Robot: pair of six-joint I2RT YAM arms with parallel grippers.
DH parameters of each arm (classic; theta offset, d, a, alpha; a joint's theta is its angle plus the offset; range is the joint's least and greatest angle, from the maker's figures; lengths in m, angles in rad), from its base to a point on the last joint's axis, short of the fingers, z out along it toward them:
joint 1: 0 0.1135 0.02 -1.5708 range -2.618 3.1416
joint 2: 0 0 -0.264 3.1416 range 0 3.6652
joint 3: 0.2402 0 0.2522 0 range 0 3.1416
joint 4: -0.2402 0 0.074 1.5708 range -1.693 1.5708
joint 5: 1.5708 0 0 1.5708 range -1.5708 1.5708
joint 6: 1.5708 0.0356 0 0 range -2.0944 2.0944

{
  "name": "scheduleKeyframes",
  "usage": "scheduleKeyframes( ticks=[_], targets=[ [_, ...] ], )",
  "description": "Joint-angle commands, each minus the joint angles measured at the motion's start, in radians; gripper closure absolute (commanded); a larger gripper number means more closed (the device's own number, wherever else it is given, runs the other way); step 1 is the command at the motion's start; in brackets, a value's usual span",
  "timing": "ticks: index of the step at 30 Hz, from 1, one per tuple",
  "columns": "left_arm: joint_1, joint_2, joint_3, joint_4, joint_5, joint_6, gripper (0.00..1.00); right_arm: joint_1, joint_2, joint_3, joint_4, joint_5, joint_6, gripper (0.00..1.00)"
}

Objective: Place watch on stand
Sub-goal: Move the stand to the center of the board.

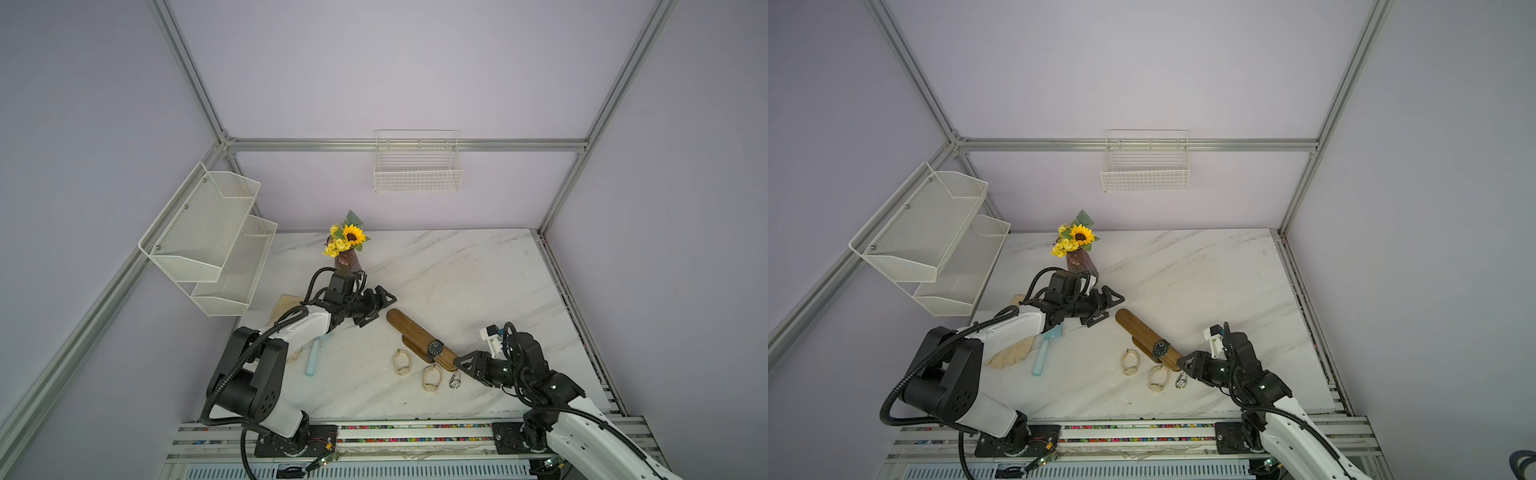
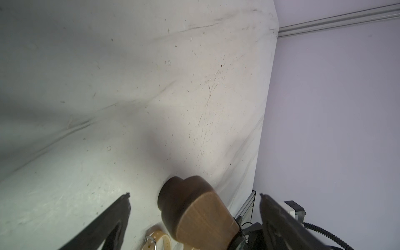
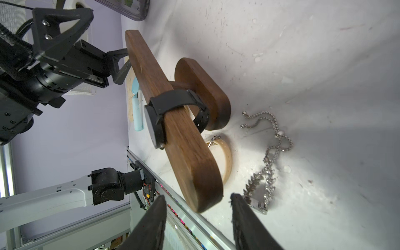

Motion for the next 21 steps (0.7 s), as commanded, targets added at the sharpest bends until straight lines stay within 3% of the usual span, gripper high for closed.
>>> scheduleKeyframes(
  ticks=[1, 10, 17, 21],
  targets=[
    [0.005, 0.020, 0.067, 0.007, 0.038, 0.023, 0.09, -0.005, 0.047, -0.033, 0.146, -0.021, 0.052, 0.50],
    [0.000, 0.061, 0.043, 0.128, 0.090, -0.047, 0.22, -0.005, 0.172, -0.036, 0.274, -0.049, 0.013, 0.62],
    [-0.007, 0.060, 0.003, 0.160, 0.107, -0.073, 0.27, -0.005, 0.227, -0.011, 0.284, -0.044, -0.039, 0.77],
    [-0.008, 0.041, -0.032, 0.166, 0.105, -0.077, 0.28, -0.006, 0.261, 0.019, 0.273, -0.034, -0.074, 0.80]
  ],
)
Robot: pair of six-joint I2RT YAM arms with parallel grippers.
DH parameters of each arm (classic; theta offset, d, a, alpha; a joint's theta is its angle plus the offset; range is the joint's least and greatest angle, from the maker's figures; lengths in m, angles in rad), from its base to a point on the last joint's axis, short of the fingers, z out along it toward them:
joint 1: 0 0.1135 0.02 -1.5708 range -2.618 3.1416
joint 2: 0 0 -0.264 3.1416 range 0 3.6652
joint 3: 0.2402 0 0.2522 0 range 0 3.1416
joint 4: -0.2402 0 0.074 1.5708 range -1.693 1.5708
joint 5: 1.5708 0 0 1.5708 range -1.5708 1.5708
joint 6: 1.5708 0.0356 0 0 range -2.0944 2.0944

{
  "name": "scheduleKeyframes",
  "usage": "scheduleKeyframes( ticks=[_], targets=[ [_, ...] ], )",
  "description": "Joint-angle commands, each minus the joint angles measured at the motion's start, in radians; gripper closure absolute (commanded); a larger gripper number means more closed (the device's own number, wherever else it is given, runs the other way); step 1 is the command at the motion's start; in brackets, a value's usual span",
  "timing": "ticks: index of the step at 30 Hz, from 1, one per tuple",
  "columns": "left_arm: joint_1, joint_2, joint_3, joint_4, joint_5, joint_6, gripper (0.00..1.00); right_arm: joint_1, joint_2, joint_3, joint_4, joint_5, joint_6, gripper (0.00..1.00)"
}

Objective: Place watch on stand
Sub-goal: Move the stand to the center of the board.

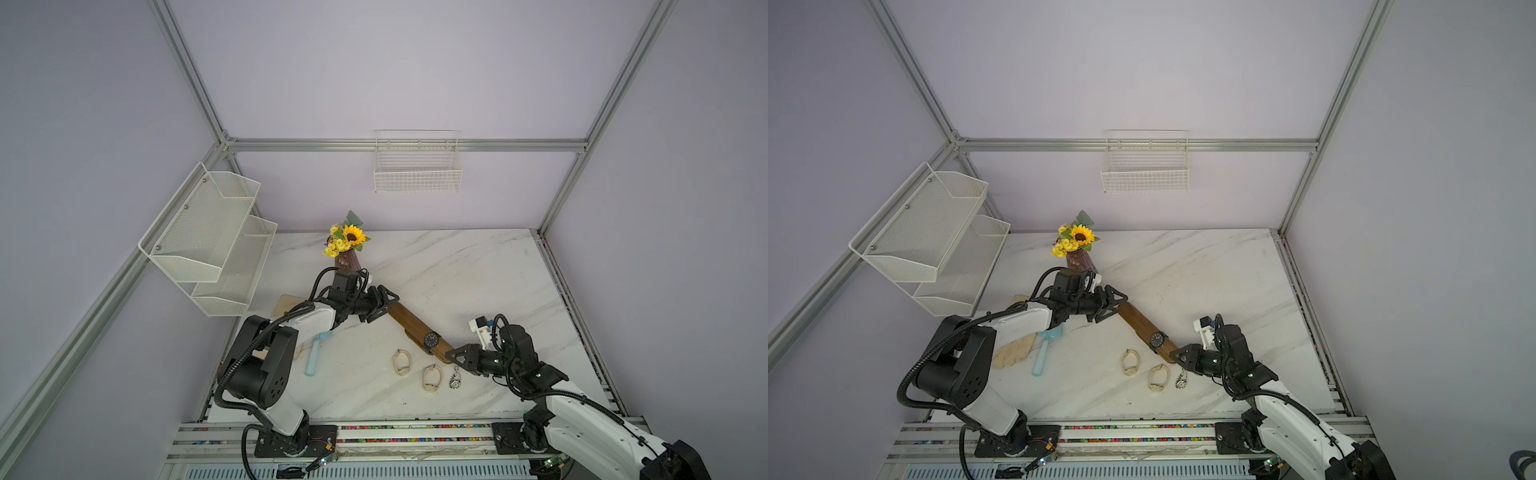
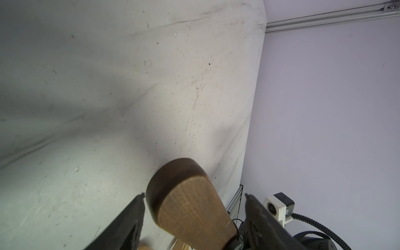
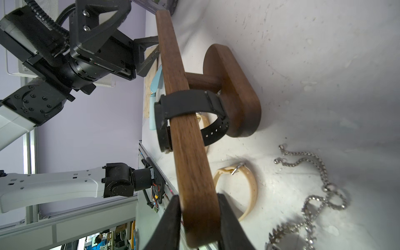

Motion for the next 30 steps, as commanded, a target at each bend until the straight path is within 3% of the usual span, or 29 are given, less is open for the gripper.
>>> scheduleKeyframes(
  ticks=[1, 6, 15, 21, 23, 28, 30],
  targets=[
    [-0.006, -0.033, -0.041, 0.043, 0.025, -0.013, 0.28, -0.009, 0.040, 0.030, -0.037, 0.035, -0.043, 0.80],
    [-0.005, -0.012, -0.032, 0.066, 0.038, -0.026, 0.29, -0.045, 0.147, 0.051, -0.009, -0.016, -0.100, 0.81],
    [-0.005, 0.004, 0.006, 0.070, 0.044, -0.025, 0.29, -0.227, 0.289, 0.066, 0.120, -0.301, -0.126, 0.83],
    [-0.006, 0.014, 0.021, 0.070, 0.043, -0.028, 0.29, -0.264, 0.348, 0.075, 0.161, -0.398, -0.140, 0.83],
    [-0.006, 0.016, 0.021, 0.071, 0.042, -0.030, 0.29, -0.281, 0.366, 0.076, 0.161, -0.412, -0.154, 0.78],
    [-0.009, 0.016, 0.019, 0.071, 0.038, -0.033, 0.29, -0.309, 0.408, 0.089, 0.160, -0.414, -0.183, 0.52],
    [-0.008, 0.018, 0.019, 0.071, 0.036, -0.033, 0.29, -0.314, 0.414, 0.091, 0.160, -0.409, -0.186, 0.49]
  ],
)
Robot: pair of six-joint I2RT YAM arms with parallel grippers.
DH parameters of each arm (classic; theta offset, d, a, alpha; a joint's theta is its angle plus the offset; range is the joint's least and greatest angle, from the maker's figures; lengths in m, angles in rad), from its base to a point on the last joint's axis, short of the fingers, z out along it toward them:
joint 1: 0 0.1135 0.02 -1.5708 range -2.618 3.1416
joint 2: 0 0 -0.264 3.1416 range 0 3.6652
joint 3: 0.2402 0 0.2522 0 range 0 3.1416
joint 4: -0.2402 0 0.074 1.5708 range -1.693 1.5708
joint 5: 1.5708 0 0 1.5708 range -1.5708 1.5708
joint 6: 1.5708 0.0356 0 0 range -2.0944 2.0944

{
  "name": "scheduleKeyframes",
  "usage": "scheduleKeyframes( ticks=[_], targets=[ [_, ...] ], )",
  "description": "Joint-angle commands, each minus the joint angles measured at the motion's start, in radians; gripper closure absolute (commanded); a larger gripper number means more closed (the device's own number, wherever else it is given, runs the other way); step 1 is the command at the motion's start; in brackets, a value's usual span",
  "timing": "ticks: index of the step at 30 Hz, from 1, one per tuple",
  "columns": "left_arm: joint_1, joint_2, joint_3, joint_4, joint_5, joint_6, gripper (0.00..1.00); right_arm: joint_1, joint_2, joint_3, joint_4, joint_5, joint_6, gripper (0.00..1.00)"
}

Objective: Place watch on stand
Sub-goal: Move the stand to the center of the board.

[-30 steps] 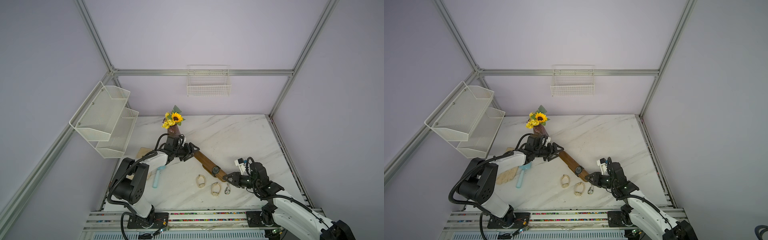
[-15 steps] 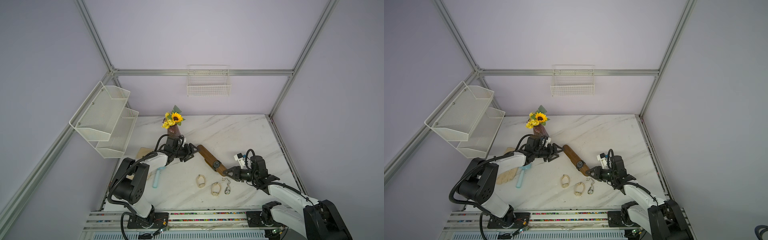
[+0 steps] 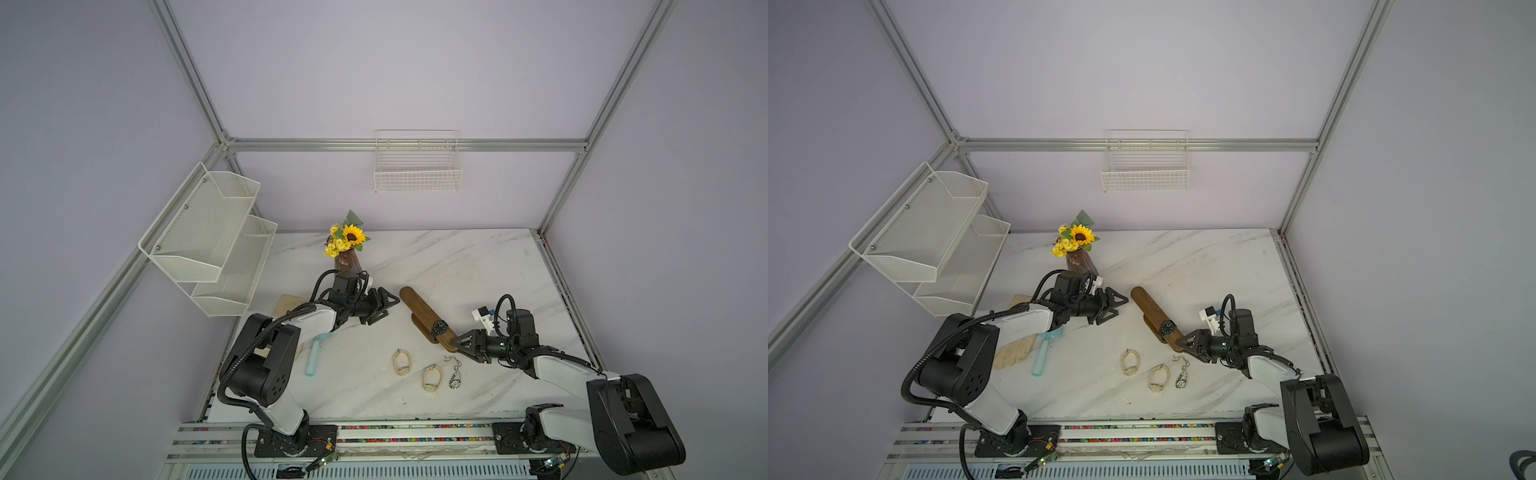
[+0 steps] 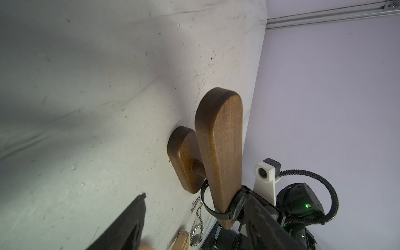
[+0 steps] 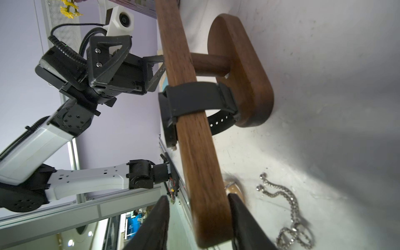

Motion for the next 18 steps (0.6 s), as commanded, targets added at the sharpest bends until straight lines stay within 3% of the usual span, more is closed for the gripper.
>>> scheduleKeyframes(
  ticks=[1, 6, 12, 18],
  targets=[
    [-0.009, 0.003, 0.040, 0.035, 0.011, -0.009, 0.29, -0.011, 0.005, 0.021, 0.001, -0.010, -0.026, 0.48],
    [-0.009, 0.018, 0.069, 0.026, 0.008, 0.002, 0.28, -0.030, -0.013, 0.025, -0.037, 0.026, -0.043, 0.47],
    [-0.009, 0.082, 0.223, -0.046, -0.026, 0.076, 0.25, -0.065, -0.008, 0.038, -0.084, 0.049, -0.077, 0.46],
    [-0.009, 0.112, 0.340, -0.077, -0.083, 0.105, 0.32, -0.071, -0.096, 0.038, -0.158, 0.105, -0.087, 0.43]
  ],
)
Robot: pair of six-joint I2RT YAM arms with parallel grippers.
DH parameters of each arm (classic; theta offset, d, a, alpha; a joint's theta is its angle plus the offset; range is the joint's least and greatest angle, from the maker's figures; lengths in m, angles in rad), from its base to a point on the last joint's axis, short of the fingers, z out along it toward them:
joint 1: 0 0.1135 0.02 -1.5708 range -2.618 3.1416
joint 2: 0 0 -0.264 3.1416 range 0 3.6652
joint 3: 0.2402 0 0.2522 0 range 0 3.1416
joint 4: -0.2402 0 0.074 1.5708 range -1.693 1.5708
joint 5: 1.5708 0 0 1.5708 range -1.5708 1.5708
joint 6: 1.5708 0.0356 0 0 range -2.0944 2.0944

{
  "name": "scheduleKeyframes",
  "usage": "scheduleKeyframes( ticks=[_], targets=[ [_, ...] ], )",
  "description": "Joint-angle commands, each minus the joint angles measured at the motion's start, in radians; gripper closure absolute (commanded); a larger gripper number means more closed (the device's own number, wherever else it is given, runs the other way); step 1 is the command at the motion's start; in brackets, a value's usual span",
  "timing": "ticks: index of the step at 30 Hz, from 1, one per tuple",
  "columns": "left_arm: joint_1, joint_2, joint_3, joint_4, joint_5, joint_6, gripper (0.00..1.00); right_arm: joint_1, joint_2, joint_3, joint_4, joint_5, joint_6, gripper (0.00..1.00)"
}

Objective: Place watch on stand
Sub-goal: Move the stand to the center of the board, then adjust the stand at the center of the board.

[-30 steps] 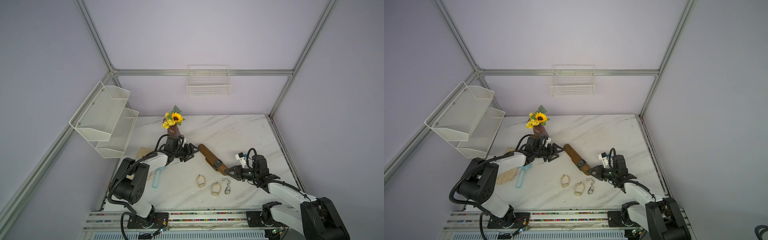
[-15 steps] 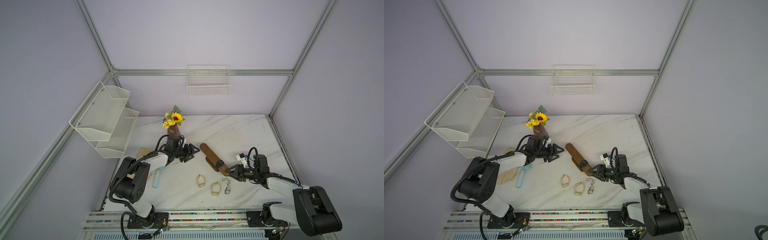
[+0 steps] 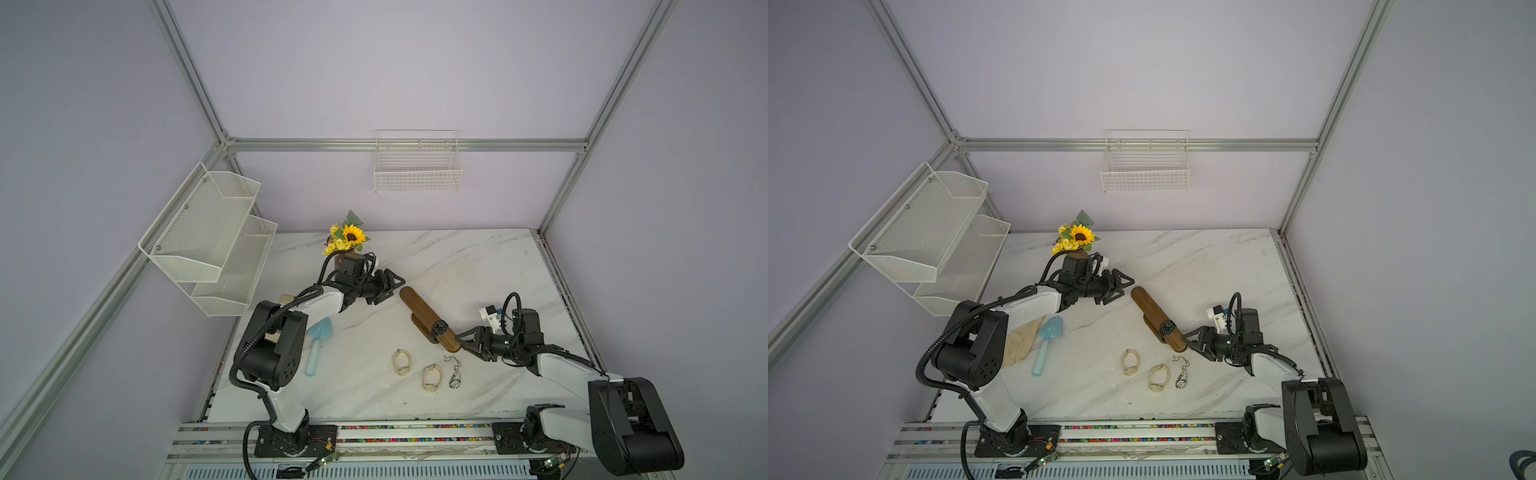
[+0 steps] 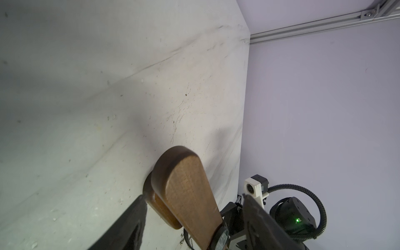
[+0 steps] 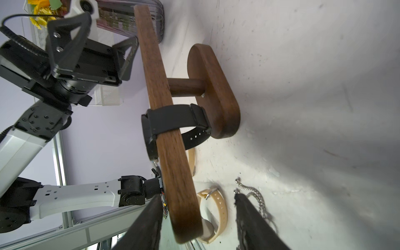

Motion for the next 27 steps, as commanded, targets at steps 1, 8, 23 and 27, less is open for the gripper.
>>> scheduleKeyframes(
  ticks=[1, 8, 23, 27],
  targets=[
    [-0.003, -0.007, 0.082, -0.018, -0.050, 0.057, 0.32, -0.007, -0.077, 0.021, -0.066, 0.048, -0.021, 0.43],
    [-0.006, 0.035, 0.193, -0.080, -0.112, 0.106, 0.36, -0.006, -0.280, 0.072, -0.311, 0.150, -0.101, 0.94],
    [-0.092, 0.223, 0.421, -0.116, -0.111, 0.140, 0.46, 0.417, -0.311, 0.079, -0.249, 0.468, 0.068, 1.00],
    [-0.101, 0.267, 0.471, -0.142, -0.116, 0.157, 0.46, 0.539, -0.198, 0.100, -0.185, 0.552, 0.087, 1.00]
  ],
)
